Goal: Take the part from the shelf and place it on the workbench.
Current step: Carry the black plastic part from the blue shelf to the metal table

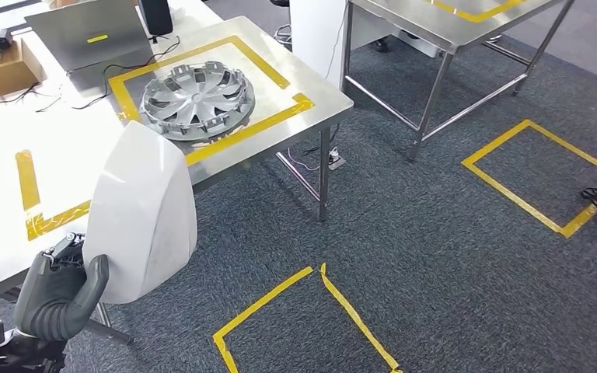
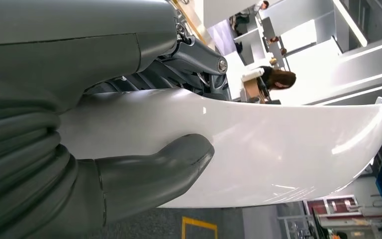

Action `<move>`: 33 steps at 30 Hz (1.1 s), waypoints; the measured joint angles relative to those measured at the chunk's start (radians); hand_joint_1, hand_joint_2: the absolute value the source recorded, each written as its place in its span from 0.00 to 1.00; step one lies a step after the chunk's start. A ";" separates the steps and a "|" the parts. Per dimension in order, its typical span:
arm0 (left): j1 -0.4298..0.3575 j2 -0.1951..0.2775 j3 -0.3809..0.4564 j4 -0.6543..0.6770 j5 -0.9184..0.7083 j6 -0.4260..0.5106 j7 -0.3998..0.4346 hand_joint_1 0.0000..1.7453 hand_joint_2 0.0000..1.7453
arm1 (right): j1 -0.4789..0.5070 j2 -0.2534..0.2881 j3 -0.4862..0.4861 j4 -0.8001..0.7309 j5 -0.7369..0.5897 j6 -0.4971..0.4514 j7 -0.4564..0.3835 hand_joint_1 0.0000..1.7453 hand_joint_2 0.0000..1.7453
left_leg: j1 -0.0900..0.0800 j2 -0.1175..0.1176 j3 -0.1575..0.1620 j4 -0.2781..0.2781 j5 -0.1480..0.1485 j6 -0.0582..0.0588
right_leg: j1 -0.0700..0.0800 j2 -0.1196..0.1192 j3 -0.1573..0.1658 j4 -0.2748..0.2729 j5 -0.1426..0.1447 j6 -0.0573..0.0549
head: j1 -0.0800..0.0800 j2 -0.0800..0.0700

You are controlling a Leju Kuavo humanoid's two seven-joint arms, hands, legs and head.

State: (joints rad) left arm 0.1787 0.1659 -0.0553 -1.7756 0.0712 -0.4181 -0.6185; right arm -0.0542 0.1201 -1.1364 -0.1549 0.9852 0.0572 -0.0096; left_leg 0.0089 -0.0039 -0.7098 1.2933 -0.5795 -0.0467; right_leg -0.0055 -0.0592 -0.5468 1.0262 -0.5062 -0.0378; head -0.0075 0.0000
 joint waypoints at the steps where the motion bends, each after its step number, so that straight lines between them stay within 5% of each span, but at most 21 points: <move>1: -0.001 0.000 0.000 0.000 0.000 0.000 0.000 1.00 1.00 | -0.001 0.000 0.000 0.000 0.000 0.000 0.000 0.00 0.00 | -0.002 0.007 0.032 -0.056 0.032 0.004 | 0.002 -0.013 0.003 0.000 -0.001 -0.001 | 0.000 0.000; 3: -0.005 0.001 0.000 0.001 0.000 0.000 0.000 1.00 1.00 | -0.003 0.001 0.000 0.000 0.000 0.000 0.000 0.00 0.00 | -0.011 0.048 0.110 -0.201 0.086 0.021 | 0.006 -0.036 0.009 0.001 -0.006 0.002 | 0.000 0.000; 5: -0.013 0.003 0.000 0.003 0.001 0.000 0.000 1.00 1.00 | -0.004 0.003 0.000 0.000 0.000 0.000 0.001 0.00 0.00 | -0.021 0.072 0.142 -0.270 0.101 0.036 | 0.009 -0.056 0.012 0.001 -0.009 0.009 | 0.001 0.000; 7: -0.020 0.005 0.000 0.007 0.001 -0.002 0.000 1.00 1.00 | -0.007 0.005 0.000 0.000 -0.001 0.001 0.002 0.00 0.00 | -0.023 0.051 0.140 -0.276 0.105 0.046 | 0.009 -0.073 0.015 0.000 -0.011 0.020 | 0.001 0.000; 8: -0.022 0.006 0.000 0.008 0.002 -0.002 0.000 1.00 1.00 | -0.009 0.006 0.000 0.000 -0.001 0.002 0.002 0.00 0.00 | -0.020 0.040 0.141 -0.281 0.109 0.050 | 0.007 -0.063 0.016 0.003 -0.015 0.026 | 0.001 0.000; 10: -0.030 0.006 0.000 0.010 0.002 -0.003 0.000 1.00 1.00 | -0.012 0.007 0.000 0.000 -0.001 0.002 0.002 0.00 0.00 | -0.011 0.019 0.144 -0.290 0.120 0.059 | 0.004 -0.006 -0.005 0.055 -0.050 0.038 | 0.003 0.000; 12: -0.039 0.006 -0.001 0.015 0.003 -0.004 0.001 1.00 1.00 | -0.010 0.005 0.000 0.000 -0.001 0.002 0.003 0.00 0.00 | -0.007 -0.002 0.140 -0.291 0.124 0.064 | -0.001 0.047 -0.065 0.181 -0.115 0.047 | 0.006 0.000; 14: -0.041 0.006 -0.001 0.020 0.003 -0.005 0.002 1.00 1.00 | -0.007 0.003 0.000 0.000 -0.001 0.002 0.004 0.00 0.00 | -0.004 -0.028 0.135 -0.287 0.126 0.062 | -0.006 0.056 -0.114 0.278 -0.141 0.053 | 0.007 0.000; 15: -0.041 0.006 -0.001 0.023 0.003 -0.006 0.003 1.00 1.00 | -0.006 0.002 0.000 0.000 -0.001 0.002 0.004 0.00 0.00 | -0.001 -0.042 0.133 -0.284 0.126 0.059 | -0.009 0.057 -0.114 0.273 -0.124 0.056 | 0.007 0.000; 18: -0.044 0.006 -0.001 0.027 0.006 -0.012 0.008 1.00 1.00 | -0.006 0.001 0.000 0.000 -0.001 0.002 0.006 0.00 0.00 | 0.007 -0.083 0.124 -0.265 0.121 0.043 | -0.021 0.097 -0.034 0.095 -0.029 0.068 | 0.009 0.000; 20: -0.047 0.006 -0.001 0.028 0.010 -0.013 0.010 1.00 1.00 | -0.007 0.001 0.000 0.000 0.000 0.004 0.006 0.00 0.00 | 0.008 -0.107 0.113 -0.255 0.120 0.025 | -0.024 0.123 -0.005 0.025 -0.011 0.065 | 0.010 0.000; 22: -0.046 0.007 -0.001 0.028 0.011 -0.013 0.011 1.00 1.00 | -0.008 0.002 0.000 0.000 0.000 0.005 0.006 0.00 0.00 | 0.010 -0.128 0.105 -0.261 0.128 0.008 | -0.022 0.108 -0.008 0.023 -0.010 0.049 | 0.011 0.000; 23: -0.044 0.007 -0.001 0.029 0.011 -0.013 0.011 1.00 1.00 | -0.010 0.002 0.000 0.000 0.001 0.006 0.006 0.00 0.00 | 0.011 -0.122 0.102 -0.262 0.130 0.002 | -0.021 0.096 -0.008 0.021 -0.007 0.040 | 0.010 0.000; 25: -0.045 0.009 -0.002 0.030 0.012 -0.013 0.011 1.00 1.00 | -0.012 0.002 0.000 0.000 0.001 0.006 0.006 0.00 0.00 | 0.009 -0.070 0.080 -0.220 0.102 -0.005 | -0.021 0.073 -0.009 0.018 -0.002 0.023 | 0.005 0.000; 27: -0.048 0.010 -0.002 0.031 0.012 -0.013 0.011 1.00 1.00 | -0.008 0.002 0.000 0.000 0.001 0.006 0.006 0.00 0.00 | 0.007 -0.013 0.027 -0.100 0.033 -0.008 | -0.016 0.047 -0.012 0.017 -0.002 0.014 | -0.001 0.000; 29: -0.047 0.010 -0.003 0.034 0.013 -0.013 0.012 1.00 1.00 | -0.004 0.002 0.000 0.000 0.001 0.006 0.006 0.00 0.00 | 0.007 -0.002 -0.019 0.012 -0.013 -0.009 | -0.010 0.020 -0.015 0.017 -0.002 0.010 | -0.002 0.000; 31: -0.047 0.010 -0.003 0.035 0.013 -0.013 0.013 1.00 1.00 | -0.004 0.002 0.000 0.000 0.002 0.006 0.006 0.00 0.00 | 0.005 0.002 0.004 -0.012 0.013 -0.002 | -0.005 -0.007 -0.014 0.017 -0.004 0.009 | -0.002 0.000; 33: -0.047 0.011 -0.003 0.034 0.013 -0.013 0.014 1.00 1.00 | -0.006 0.002 0.000 0.000 0.002 0.006 0.006 0.00 0.00 | -0.005 0.035 0.085 -0.150 0.068 0.016 | 0.000 -0.032 -0.008 0.017 -0.007 0.009 | -0.002 0.000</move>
State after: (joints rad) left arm 0.1320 0.1765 -0.0579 -1.7412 0.0841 -0.4311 -0.6044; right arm -0.0600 0.1222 -1.1364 -0.1545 0.9869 0.0629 -0.0034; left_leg 0.0042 0.0315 -0.6251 1.1429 -0.5112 -0.0306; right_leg -0.0060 -0.0910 -0.5546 1.0436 -0.5132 -0.0291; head -0.0092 -0.0002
